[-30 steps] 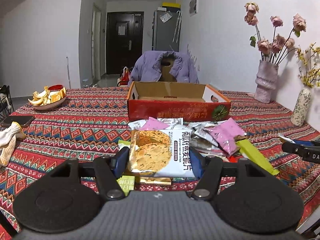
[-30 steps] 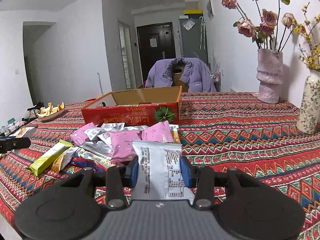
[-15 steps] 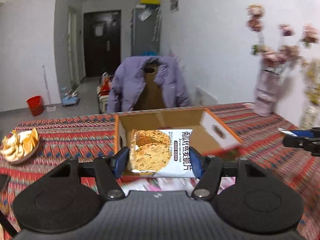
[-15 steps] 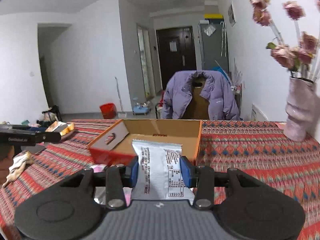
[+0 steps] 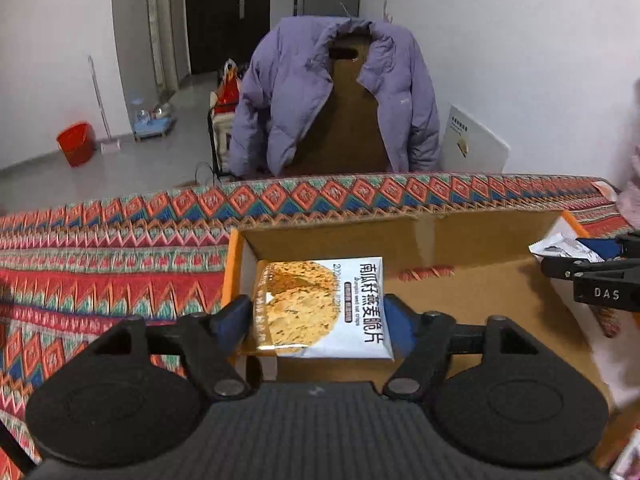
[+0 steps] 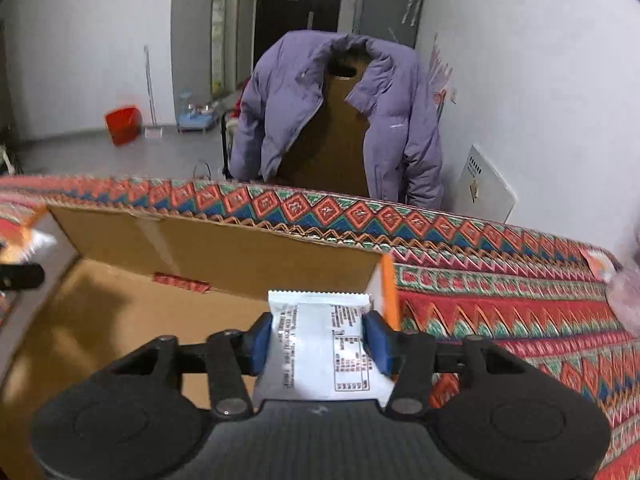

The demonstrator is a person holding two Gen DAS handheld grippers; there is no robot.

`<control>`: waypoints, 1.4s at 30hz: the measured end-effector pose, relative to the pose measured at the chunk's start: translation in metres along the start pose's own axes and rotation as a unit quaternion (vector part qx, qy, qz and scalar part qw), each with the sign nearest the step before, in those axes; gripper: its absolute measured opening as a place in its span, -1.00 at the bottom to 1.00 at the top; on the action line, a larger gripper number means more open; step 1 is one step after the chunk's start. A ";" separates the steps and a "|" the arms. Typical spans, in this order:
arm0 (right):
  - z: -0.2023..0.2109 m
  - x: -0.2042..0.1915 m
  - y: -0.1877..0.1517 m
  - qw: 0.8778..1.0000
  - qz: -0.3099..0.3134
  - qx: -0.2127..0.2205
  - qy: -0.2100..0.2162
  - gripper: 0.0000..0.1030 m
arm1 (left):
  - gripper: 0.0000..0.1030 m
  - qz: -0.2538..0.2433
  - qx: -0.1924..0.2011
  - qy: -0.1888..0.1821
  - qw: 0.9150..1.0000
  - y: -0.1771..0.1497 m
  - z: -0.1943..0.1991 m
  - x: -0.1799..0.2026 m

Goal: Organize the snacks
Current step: 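Carry both packets into the cardboard box and open both tools, then return to the pile, grasp another oat cracker packet with the left tool while the right grasps a pink bag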

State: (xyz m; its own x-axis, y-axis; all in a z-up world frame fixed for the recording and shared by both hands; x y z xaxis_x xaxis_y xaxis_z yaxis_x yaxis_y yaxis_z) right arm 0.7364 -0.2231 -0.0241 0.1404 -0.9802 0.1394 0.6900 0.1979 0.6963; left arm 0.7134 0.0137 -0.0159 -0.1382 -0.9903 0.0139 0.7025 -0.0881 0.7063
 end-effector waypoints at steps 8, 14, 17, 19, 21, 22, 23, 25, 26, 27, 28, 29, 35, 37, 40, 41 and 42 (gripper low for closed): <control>-0.006 -0.005 0.003 1.000 0.010 0.001 0.022 0.42 | 0.56 -0.010 -0.002 -0.013 1.000 -0.007 -0.004 0.003; 0.045 0.007 0.017 0.998 -0.007 0.030 0.049 0.53 | 0.56 -0.014 0.015 -0.006 1.000 0.003 0.049 0.001; 0.103 0.010 0.022 0.997 0.019 0.058 0.047 0.64 | 0.60 -0.024 0.044 -0.003 0.999 0.013 0.104 0.002; 0.140 0.014 0.023 0.996 0.020 0.072 0.051 0.65 | 0.61 -0.024 0.058 0.000 0.998 0.016 0.143 0.003; 0.176 0.021 0.022 0.994 0.013 0.085 0.061 0.68 | 0.61 -0.022 0.068 0.006 0.997 0.016 0.176 0.006; 0.195 0.024 0.019 0.993 0.009 0.094 0.066 0.72 | 0.62 -0.021 0.073 0.012 0.997 0.013 0.195 0.006; 0.212 0.026 0.014 0.992 0.006 0.101 0.068 0.75 | 0.62 -0.022 0.081 0.016 0.996 0.009 0.213 0.008; 0.247 0.031 -0.003 0.991 0.005 0.119 0.068 0.76 | 0.68 -0.023 0.098 0.023 0.995 -0.003 0.247 0.010; 0.261 0.034 -0.012 0.990 0.003 0.126 0.068 0.77 | 0.69 -0.020 0.107 0.026 0.994 -0.014 0.263 0.011; 0.278 0.037 -0.026 0.989 -0.002 0.134 0.071 0.77 | 0.70 -0.022 0.114 0.029 0.993 -0.026 0.278 0.012; 0.293 0.037 -0.040 0.987 -0.006 0.140 0.075 0.78 | 0.70 -0.024 0.123 0.035 0.991 -0.040 0.292 0.013; 0.307 0.037 -0.054 0.986 -0.011 0.148 0.082 0.79 | 0.70 -0.026 0.136 0.040 0.990 -0.056 0.307 0.015; 0.372 0.022 -0.146 0.974 -0.023 0.181 0.136 0.97 | 0.82 -0.046 0.205 0.071 0.975 -0.167 0.379 0.044; 0.401 0.008 -0.203 0.967 -0.023 0.203 0.149 0.97 | 0.92 -0.049 0.223 0.062 0.972 -0.207 0.397 0.058; 0.424 -0.004 -0.256 0.961 -0.032 0.226 0.157 0.97 | 0.93 -0.058 0.235 0.065 0.968 -0.261 0.413 0.076; 0.424 -0.004 -0.256 0.961 -0.032 0.226 0.157 0.98 | 0.93 -0.058 0.240 0.070 0.967 -0.279 0.417 0.081; 0.428 -0.006 -0.270 0.960 -0.038 0.227 0.157 0.99 | 0.93 -0.055 0.243 0.072 0.966 -0.294 0.421 0.087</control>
State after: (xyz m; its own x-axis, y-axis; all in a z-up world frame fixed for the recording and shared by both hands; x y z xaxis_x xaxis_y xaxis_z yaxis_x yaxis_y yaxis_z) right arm 0.2454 -0.2710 0.0888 0.3588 -0.9288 -0.0928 0.3353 0.0354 0.9414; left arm 0.2015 -0.0012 0.0756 -0.0713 -0.9855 -0.1539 0.2744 -0.1677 0.9469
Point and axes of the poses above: each gripper's, at about its wrist camera, not at the fingertips, and z roughly against the way its jaws point, x to its right, y to its top, the point moved 9 cm from there along -z, roughly the way its jaws point, and after that the axes turned 2 degrees about -x, right-handed, at the moved point
